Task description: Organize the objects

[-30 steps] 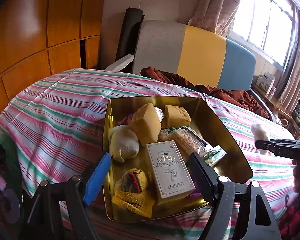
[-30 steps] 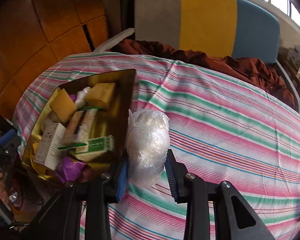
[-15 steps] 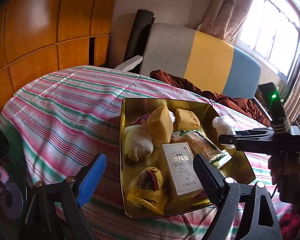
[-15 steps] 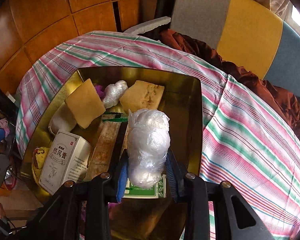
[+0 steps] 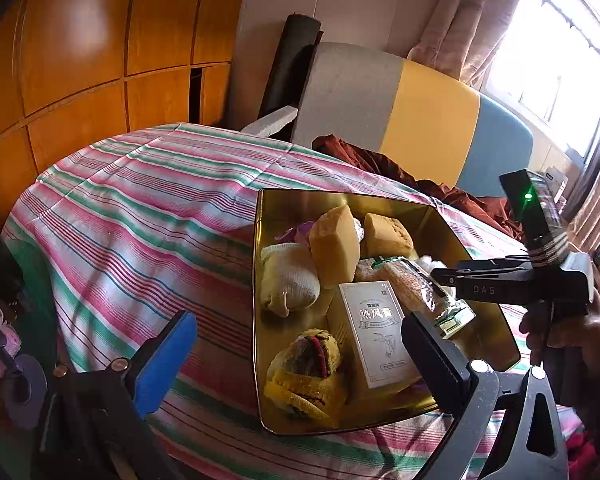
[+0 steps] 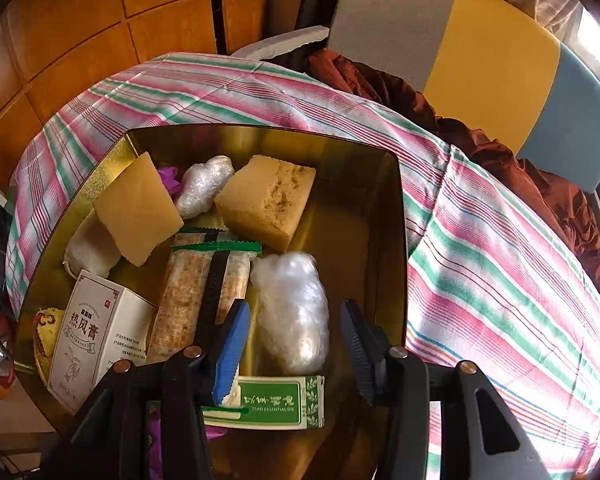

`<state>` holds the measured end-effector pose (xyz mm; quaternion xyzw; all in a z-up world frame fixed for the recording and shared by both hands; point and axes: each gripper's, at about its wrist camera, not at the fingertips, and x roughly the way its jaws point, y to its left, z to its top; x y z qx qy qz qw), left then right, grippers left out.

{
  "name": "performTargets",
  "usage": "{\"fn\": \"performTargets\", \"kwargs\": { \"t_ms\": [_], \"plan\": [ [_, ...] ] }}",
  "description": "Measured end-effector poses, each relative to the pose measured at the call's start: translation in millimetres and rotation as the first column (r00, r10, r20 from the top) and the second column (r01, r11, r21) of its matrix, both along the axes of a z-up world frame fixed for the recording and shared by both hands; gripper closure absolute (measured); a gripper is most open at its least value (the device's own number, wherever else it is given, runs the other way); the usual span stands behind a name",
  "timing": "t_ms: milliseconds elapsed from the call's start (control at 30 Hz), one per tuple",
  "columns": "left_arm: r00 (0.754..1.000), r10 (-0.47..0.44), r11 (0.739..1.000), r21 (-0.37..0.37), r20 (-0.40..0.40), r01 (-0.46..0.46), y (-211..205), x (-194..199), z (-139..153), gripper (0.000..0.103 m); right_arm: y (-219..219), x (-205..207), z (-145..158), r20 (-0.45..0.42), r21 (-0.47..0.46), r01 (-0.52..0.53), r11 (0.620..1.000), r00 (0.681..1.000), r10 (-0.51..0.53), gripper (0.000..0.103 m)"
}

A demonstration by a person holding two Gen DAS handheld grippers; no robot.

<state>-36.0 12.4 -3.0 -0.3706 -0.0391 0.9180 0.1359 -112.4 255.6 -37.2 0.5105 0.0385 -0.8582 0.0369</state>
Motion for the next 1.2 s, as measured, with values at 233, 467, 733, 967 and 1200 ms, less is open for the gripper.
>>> {"fn": "performTargets", "kwargs": {
  "t_ms": [233,467,733,967,1200],
  "plan": [
    [0.999,0.049,0.998,-0.048,-0.021,-0.050,6.5,5.8,8.7,0.000,-3.4,37.4,17.1,-0.081,-0.024,0.057,0.998,0.995,-0.059,0.054],
    [0.992,0.109,0.990,-0.085,-0.068,-0.115,13.4,14.5,23.1,0.000,-6.9,81.7,24.7,-0.149,-0.037,0.098,0.994,0.984,-0.103,0.054],
    [0.991,0.108,0.988,-0.105,-0.083,-0.117,24.3,27.7,25.4,0.000,-7.1,123.7,22.1,-0.208,-0.015,0.173,0.985,0.963,-0.173,0.054],
    [0.993,0.082,0.989,-0.112,-0.086,-0.091,33.2,36.0,21.0,0.000,0.1,136.2,34.5,-0.292,-0.011,0.255,0.967,0.924,-0.247,0.054],
    [0.992,0.079,0.988,-0.122,-0.100,-0.091,35.2,37.3,18.5,0.000,1.6,133.0,34.9,-0.288,-0.010,0.258,0.966,0.925,-0.250,0.054]
  ]
}}
